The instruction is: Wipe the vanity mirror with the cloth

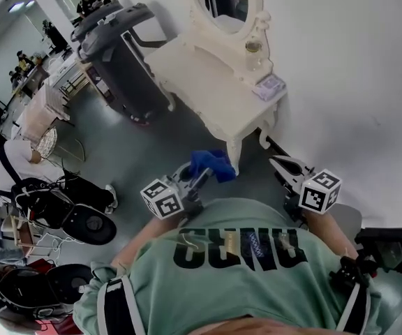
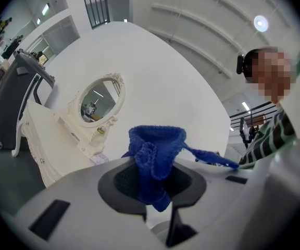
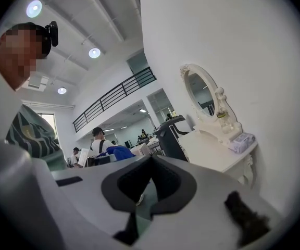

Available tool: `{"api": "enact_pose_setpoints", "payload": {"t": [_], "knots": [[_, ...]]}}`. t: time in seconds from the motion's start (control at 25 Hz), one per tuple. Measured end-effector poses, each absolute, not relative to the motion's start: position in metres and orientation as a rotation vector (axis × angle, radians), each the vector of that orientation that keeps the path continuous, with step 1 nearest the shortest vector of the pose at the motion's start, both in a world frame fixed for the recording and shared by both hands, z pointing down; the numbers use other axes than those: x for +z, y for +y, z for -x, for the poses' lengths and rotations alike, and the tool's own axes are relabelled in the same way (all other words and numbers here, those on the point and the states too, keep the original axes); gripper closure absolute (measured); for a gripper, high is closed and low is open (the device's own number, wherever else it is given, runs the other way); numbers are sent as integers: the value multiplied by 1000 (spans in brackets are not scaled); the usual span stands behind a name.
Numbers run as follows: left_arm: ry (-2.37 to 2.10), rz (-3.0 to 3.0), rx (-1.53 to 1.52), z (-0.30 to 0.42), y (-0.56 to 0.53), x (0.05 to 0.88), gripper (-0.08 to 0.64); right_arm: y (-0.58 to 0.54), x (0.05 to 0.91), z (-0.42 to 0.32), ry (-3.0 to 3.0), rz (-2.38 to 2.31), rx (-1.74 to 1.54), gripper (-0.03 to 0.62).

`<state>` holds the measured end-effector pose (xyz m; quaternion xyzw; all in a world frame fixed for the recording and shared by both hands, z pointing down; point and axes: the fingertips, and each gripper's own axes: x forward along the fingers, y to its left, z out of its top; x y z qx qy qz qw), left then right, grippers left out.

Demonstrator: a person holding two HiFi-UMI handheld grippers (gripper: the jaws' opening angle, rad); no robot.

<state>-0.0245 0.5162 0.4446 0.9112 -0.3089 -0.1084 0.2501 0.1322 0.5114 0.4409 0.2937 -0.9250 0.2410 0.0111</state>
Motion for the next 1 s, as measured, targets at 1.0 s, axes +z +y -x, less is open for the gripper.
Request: {"api": "enact_pose_setpoints", "payload": {"t": [1.0], "knots": [[-400,-2639,-387,167,145,414,471,184,396,13,-2671,-1376,544,580]]}}
